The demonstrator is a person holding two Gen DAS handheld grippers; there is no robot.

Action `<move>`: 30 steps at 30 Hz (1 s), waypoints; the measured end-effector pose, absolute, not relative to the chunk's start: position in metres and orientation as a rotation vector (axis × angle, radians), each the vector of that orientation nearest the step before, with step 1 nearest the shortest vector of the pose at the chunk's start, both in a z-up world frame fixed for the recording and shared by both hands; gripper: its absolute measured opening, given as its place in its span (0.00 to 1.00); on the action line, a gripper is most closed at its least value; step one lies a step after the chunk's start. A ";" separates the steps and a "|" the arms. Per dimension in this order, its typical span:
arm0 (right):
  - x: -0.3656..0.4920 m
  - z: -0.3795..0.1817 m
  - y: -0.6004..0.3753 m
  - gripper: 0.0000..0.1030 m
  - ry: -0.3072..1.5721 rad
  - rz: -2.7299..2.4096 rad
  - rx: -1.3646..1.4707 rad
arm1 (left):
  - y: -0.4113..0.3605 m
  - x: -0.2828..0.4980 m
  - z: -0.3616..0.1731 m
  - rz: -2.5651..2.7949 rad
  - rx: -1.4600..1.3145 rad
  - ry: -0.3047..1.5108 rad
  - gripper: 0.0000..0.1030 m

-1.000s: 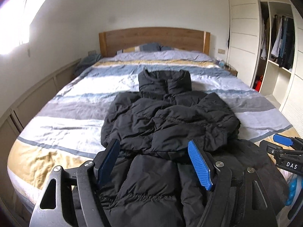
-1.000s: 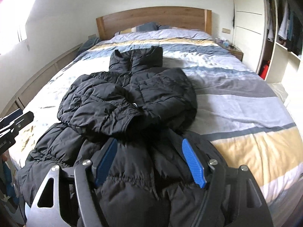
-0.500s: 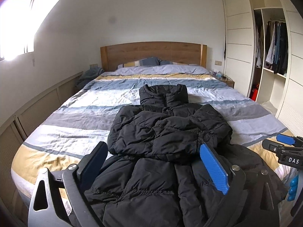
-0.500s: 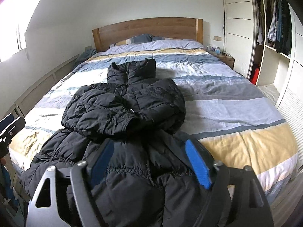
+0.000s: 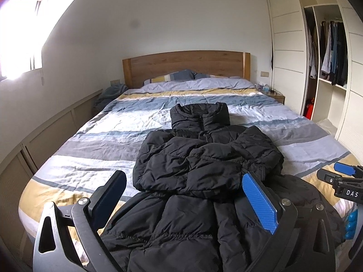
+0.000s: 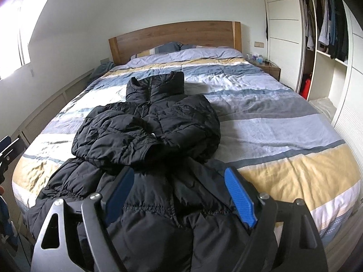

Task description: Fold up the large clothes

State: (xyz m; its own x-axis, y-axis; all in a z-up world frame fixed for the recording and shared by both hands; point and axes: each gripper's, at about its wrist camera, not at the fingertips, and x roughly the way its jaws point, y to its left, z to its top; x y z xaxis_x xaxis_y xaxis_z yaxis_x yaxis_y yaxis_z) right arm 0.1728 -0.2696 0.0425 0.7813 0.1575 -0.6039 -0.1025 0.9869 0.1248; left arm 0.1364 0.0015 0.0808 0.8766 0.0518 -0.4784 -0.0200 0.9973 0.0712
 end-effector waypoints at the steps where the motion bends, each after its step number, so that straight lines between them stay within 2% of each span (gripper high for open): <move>1: 0.176 0.041 -0.271 0.79 0.660 0.143 0.093 | 0.001 0.140 0.081 0.036 0.069 0.508 0.98; 9: 0.209 0.026 -0.283 0.79 0.694 0.166 0.126 | 0.003 0.182 0.080 0.027 0.112 0.578 0.98; 16: 0.258 0.032 -0.302 0.79 0.696 0.174 0.173 | 0.041 0.257 0.083 -0.012 0.072 0.741 0.98; 25: 0.379 0.068 -0.291 0.79 0.674 0.205 0.114 | 0.101 0.382 0.113 0.020 0.036 0.796 0.98; 30: 0.469 0.079 -0.274 0.79 0.680 0.215 0.084 | 0.131 0.476 0.107 0.014 -0.035 0.840 0.95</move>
